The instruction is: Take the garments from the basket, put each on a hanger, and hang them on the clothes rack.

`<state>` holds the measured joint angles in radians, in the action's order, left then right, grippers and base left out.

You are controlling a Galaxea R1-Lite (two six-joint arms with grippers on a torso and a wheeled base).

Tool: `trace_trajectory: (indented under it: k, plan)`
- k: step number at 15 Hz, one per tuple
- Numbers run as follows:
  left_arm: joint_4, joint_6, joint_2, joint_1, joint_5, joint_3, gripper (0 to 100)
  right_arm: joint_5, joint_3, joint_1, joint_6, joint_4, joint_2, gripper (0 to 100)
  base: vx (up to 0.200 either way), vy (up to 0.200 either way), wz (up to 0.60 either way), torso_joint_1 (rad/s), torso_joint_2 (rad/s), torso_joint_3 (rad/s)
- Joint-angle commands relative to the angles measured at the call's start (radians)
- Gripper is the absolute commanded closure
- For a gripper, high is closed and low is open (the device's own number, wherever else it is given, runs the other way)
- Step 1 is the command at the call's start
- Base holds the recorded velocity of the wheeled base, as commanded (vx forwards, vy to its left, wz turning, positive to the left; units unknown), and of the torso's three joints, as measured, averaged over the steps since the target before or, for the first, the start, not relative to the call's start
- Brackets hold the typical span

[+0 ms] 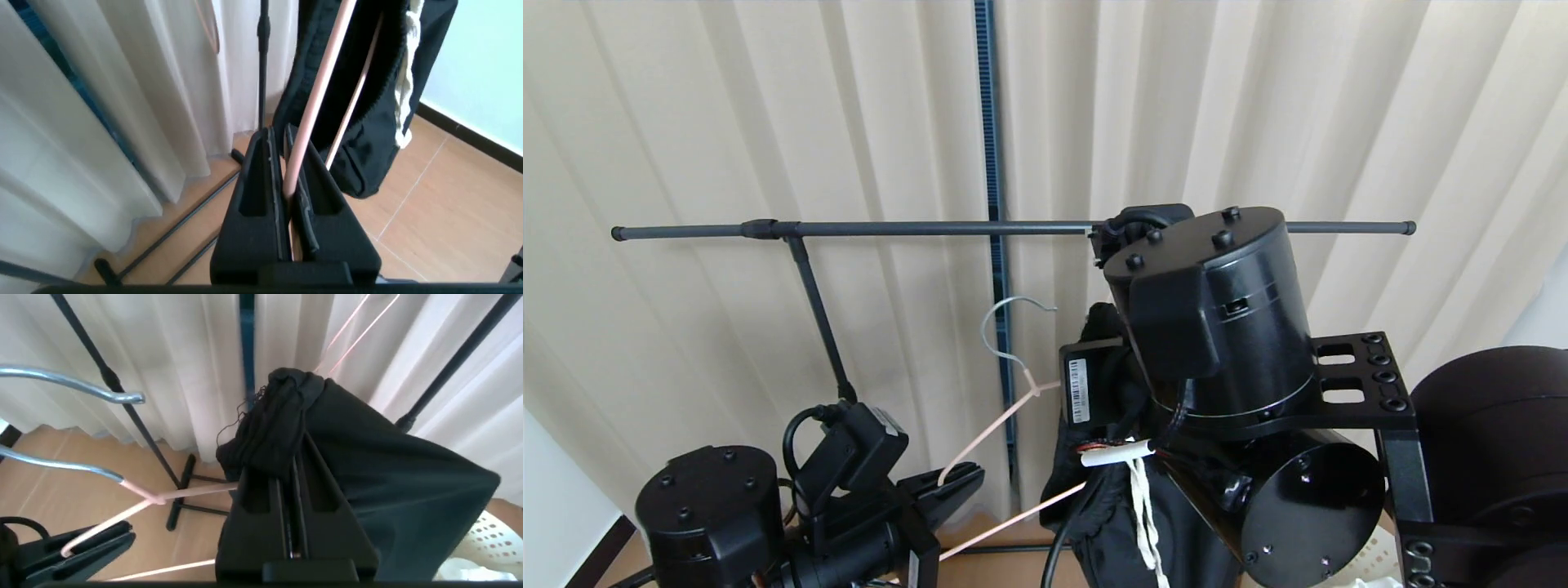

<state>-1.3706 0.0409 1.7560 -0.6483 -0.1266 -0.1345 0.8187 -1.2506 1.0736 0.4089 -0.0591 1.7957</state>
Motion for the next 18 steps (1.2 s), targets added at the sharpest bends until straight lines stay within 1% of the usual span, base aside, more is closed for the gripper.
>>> trace_trajectory:
  k: [1, 3, 7, 8, 9, 12, 13, 18]
  plan:
    - [-0.022, 0.001, 0.03, -0.005, -0.001, 0.01, 100, -0.004, -0.003, 0.023, 0.01, -0.001, 0.002, 100, 0.0, 0.0, 0.0, 0.0, 0.0, 0.0]
    - [-0.057, 0.001, 0.048, -0.013, 0.001, 0.016, 100, -0.006, -0.003, 0.043, 0.028, -0.001, 0.004, 100, 0.0, 0.0, 0.0, 0.0, 0.0, 0.0]
    - [-0.064, 0.001, 0.056, -0.022, 0.001, 0.018, 100, -0.004, -0.001, 0.052, 0.042, -0.002, 0.002, 100, 0.0, 0.0, 0.0, 0.0, 0.0, 0.0]
    - [-0.065, 0.001, 0.054, -0.027, 0.001, 0.021, 100, -0.003, -0.001, 0.051, 0.042, -0.002, 0.001, 0, 0.0, 0.0, 0.0, 0.0, 0.0, 0.0]
    - [-0.065, 0.001, 0.053, -0.027, 0.001, 0.022, 100, -0.003, -0.001, 0.051, 0.042, -0.002, 0.001, 0, 0.0, 0.0, 0.0, 0.0, 0.0, 0.0]
    - [-0.148, 0.001, 0.054, -0.027, 0.001, 0.052, 100, 0.0, 0.0, 0.014, 0.034, 0.001, -0.007, 0, 0.0, 0.0, 0.0, 0.0, 0.0, 0.0]
    - [-0.162, 0.001, 0.054, -0.027, -0.001, 0.056, 100, 0.0, 0.0, 0.011, 0.033, 0.001, -0.01, 0, 0.0, 0.0, 0.0, 0.0, 0.0, 0.0]
    - [-0.165, 0.001, 0.054, -0.021, 0.001, 0.052, 100, 0.002, 0.002, 0.002, 0.031, 0.002, -0.01, 0, 0.0, 0.0, 0.0, 0.0, 0.0, 0.0]
